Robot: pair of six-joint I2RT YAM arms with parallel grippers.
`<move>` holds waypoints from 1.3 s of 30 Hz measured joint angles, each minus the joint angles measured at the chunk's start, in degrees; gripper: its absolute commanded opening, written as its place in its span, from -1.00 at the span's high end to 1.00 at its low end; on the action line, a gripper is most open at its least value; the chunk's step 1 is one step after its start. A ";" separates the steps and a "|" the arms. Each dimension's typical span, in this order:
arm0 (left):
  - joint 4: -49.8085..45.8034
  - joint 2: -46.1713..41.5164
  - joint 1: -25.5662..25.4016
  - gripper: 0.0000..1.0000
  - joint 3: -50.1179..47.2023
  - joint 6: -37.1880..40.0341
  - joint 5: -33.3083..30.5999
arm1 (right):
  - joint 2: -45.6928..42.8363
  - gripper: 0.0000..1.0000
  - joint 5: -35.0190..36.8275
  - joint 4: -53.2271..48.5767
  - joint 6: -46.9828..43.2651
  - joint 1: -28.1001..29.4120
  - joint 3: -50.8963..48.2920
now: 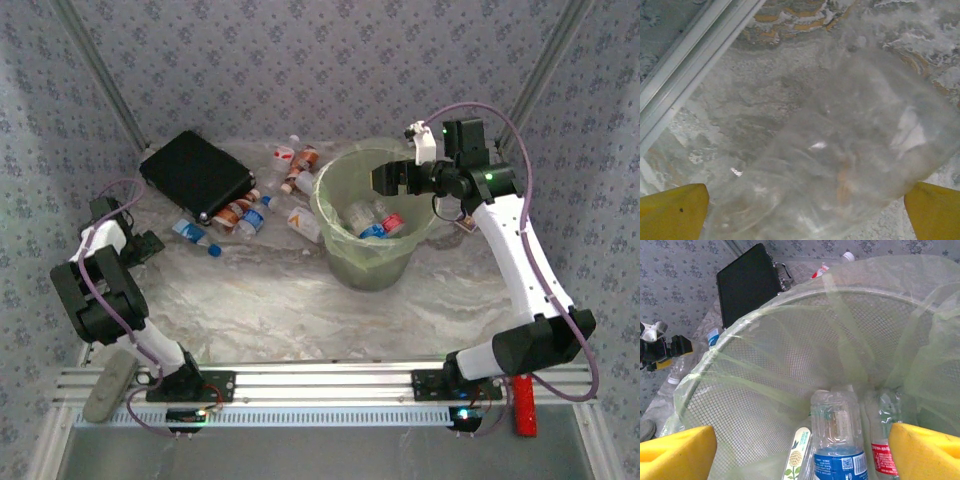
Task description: Put the plastic bottles in the bin
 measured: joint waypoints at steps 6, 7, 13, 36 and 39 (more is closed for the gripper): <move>2.34 0.31 0.00 -1.00 -2.58 -2.62 4.07 | -0.44 -0.81 0.55 -0.02 0.00 0.00 0.00; 2.75 0.31 0.00 -1.00 -3.41 -3.23 4.70 | -0.55 -0.81 0.66 -0.02 0.00 0.00 0.02; 8.26 -2.38 0.00 -1.00 -9.86 -7.93 6.38 | -0.70 -0.81 1.25 -0.48 0.00 0.04 0.66; 10.64 -8.24 -4.04 -0.10 -14.19 -11.21 2.49 | -1.84 -0.81 2.32 -1.77 -0.46 0.35 1.55; 10.12 -11.78 -5.66 -0.09 -14.19 -10.80 2.71 | -2.14 -0.81 2.36 -1.75 -0.46 0.44 1.55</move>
